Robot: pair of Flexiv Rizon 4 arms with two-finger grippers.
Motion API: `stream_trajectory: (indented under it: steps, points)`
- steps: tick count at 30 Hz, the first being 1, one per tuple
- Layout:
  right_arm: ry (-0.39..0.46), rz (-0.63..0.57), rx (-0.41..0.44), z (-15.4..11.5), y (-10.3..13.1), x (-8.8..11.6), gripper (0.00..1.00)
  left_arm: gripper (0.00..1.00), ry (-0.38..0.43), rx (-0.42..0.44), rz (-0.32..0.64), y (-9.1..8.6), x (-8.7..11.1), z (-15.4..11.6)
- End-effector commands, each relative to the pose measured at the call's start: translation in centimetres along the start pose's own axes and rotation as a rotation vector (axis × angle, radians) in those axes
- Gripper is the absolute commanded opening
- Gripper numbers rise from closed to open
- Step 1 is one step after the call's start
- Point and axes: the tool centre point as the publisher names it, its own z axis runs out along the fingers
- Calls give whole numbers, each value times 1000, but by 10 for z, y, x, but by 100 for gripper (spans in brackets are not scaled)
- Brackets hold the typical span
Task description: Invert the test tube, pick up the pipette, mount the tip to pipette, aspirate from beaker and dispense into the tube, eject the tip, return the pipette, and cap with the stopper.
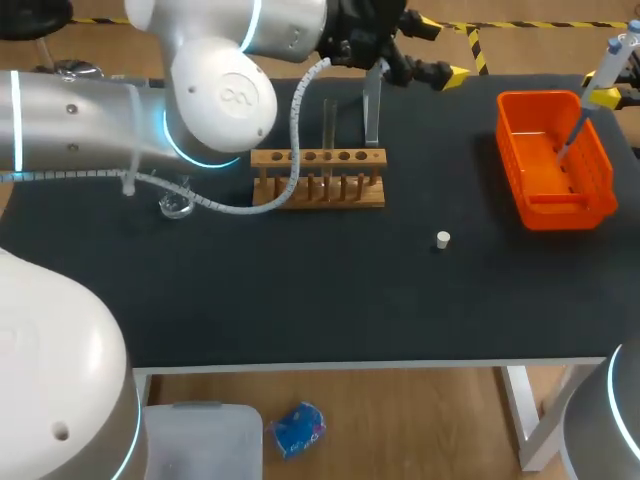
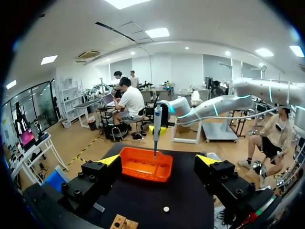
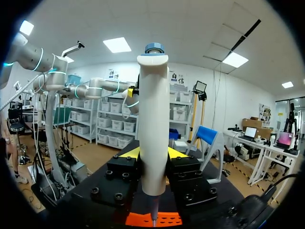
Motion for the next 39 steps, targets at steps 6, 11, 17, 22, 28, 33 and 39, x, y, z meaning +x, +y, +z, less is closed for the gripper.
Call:
stream_trajectory:
  steps: [6, 11, 17, 22, 28, 33, 39]
  points:
    - [0, -1, 3, 0, 1, 1, 0, 100, 1, 3, -1, 0, 0, 1]
    - [0, -1, 3, 0, 1, 1, 0, 100, 1, 3, -1, 0, 0, 1]
    - [0, -1, 3, 0, 1, 1, 0, 100, -9, -4, 3, -3, 3, 8]
    - [0, -1, 3, 0, 1, 1, 0, 100, -32, -18, 2, -10, 6, 29]
    - [0, -1, 3, 0, 1, 1, 0, 100, -25, 19, -9, -23, -1, 62]
    - [0, -1, 3, 0, 1, 1, 0, 100, 0, 36, 4, -36, -5, 86]
    - [0, -1, 3, 0, 1, 1, 0, 100, 49, 50, 34, -49, -7, 113]
